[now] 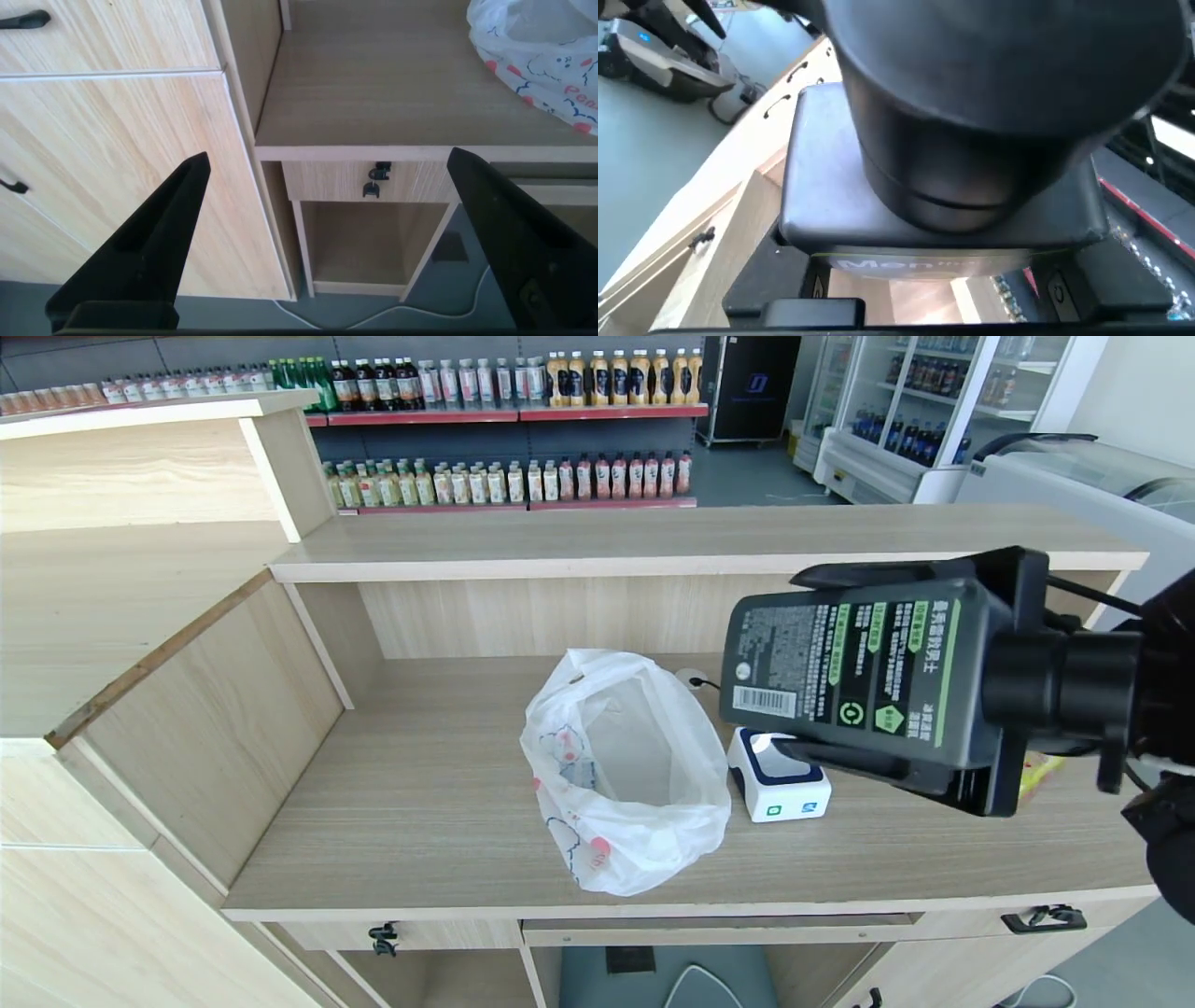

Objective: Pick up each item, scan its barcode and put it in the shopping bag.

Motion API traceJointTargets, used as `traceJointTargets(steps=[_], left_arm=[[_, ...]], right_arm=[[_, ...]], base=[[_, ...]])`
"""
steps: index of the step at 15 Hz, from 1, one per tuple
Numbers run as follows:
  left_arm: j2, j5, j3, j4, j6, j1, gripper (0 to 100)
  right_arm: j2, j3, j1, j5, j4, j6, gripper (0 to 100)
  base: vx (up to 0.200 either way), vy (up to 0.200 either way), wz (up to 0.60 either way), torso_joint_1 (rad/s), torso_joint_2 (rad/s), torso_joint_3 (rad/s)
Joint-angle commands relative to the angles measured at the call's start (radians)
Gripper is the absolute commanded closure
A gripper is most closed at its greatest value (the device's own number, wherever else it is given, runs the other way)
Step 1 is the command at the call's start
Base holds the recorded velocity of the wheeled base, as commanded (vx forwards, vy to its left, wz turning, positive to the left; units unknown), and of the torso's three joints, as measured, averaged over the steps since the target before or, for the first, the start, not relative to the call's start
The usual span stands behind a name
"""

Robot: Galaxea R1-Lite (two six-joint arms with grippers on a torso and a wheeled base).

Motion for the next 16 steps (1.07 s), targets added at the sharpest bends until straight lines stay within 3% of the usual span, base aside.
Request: traceJointTargets(steps=[1,5,9,10,12,16], left_arm=[[0.0,0.0,0.0,0.0,0.001,0.0,0],[0.0,0.0,0.0,0.0,0.001,0.002,0],[0.0,0.0,0.0,0.0,-0.001,0.0,0],[0.0,0.0,0.0,0.0,-0.001,0.0,0],[0.0,0.0,0.0,0.0,0.001,0.002,0],[0.0,0.0,0.0,0.0,-0.001,0.0,0]], right_arm=[[0.045,-0.003,0.077,0.006,-0.001,-0.015,100],[0.072,-0.021,0.153,-0.04,0.021,-0.008,100],[0.075,-0.094,0.215,-0.106,0.154,0.003,100],[0.075,-0.094,0.215,-0.106,0.154,0.003,100],[0.141,-0.138,0.327,-0.144,0.157,-0.005,100],[0.193,-0.213,0.366,-0.17,0.159,-0.012,100]], base=[[0.0,0.0,0.0,0.0,0.0,0.0],[0.0,0.0,0.0,0.0,0.0,0.0],[0.0,0.0,0.0,0.0,0.0,0.0],[0.0,0.0,0.0,0.0,0.0,0.0],[0.0,0.0,0.0,0.0,0.0,0.0],[0.0,0.0,0.0,0.0,0.0,0.0]])
